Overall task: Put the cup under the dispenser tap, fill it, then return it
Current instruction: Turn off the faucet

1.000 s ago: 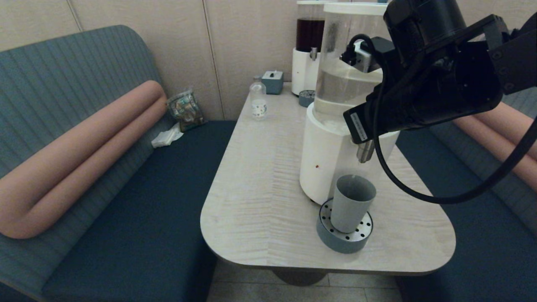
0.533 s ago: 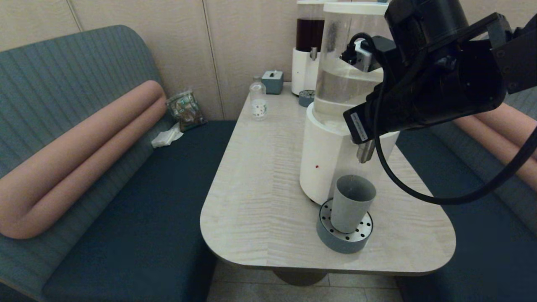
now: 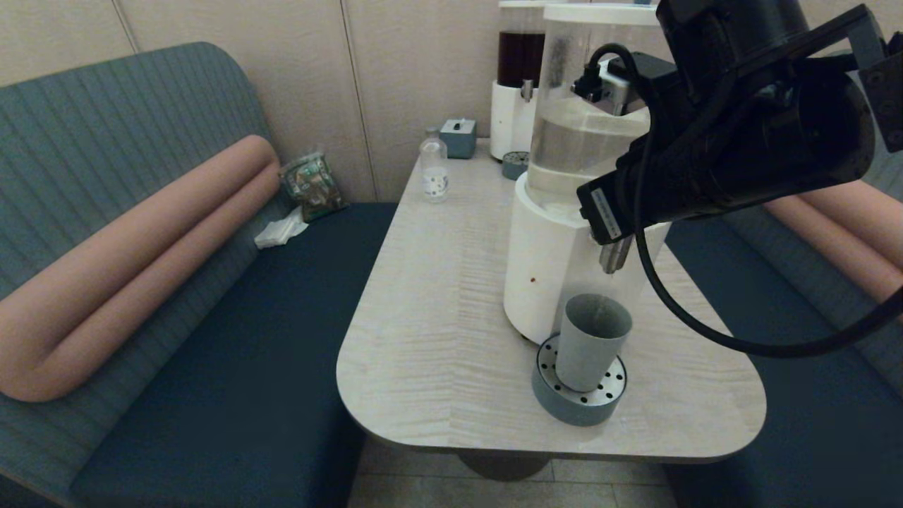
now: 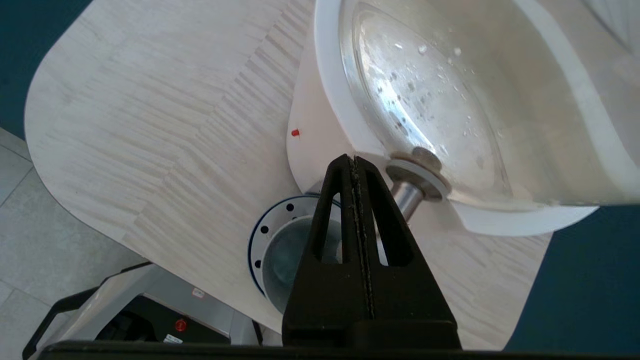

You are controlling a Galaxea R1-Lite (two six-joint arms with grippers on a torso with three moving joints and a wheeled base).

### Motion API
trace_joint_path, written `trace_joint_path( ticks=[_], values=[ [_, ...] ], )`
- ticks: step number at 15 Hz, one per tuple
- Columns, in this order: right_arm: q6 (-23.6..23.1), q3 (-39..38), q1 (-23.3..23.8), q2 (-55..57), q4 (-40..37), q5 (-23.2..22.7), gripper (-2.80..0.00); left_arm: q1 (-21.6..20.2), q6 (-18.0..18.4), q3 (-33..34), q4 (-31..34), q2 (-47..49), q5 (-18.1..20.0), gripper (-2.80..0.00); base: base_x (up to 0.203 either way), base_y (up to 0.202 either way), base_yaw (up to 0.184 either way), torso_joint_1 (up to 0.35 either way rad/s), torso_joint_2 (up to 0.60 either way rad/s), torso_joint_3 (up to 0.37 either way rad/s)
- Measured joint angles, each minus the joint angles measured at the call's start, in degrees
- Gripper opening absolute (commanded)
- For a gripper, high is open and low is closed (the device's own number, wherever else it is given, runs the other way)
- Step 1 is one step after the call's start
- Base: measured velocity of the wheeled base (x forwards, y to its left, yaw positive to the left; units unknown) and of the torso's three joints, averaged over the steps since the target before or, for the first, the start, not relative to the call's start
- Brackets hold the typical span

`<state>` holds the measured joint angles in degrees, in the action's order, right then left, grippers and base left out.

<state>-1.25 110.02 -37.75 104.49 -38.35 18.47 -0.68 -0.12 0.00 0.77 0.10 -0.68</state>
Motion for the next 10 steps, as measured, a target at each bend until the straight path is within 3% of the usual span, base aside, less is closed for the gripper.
trace_joint_path(
  ticks=[10],
  values=[
    [-0.04, -1.04, 0.13, 0.37, -0.32, 0.29, -2.8, 0.0, -0.03, 0.0, 0.02, 0.0, 0.0, -2.8, 0.0, 0.0, 0.0, 0.0, 0.0, 0.0]
  ],
)
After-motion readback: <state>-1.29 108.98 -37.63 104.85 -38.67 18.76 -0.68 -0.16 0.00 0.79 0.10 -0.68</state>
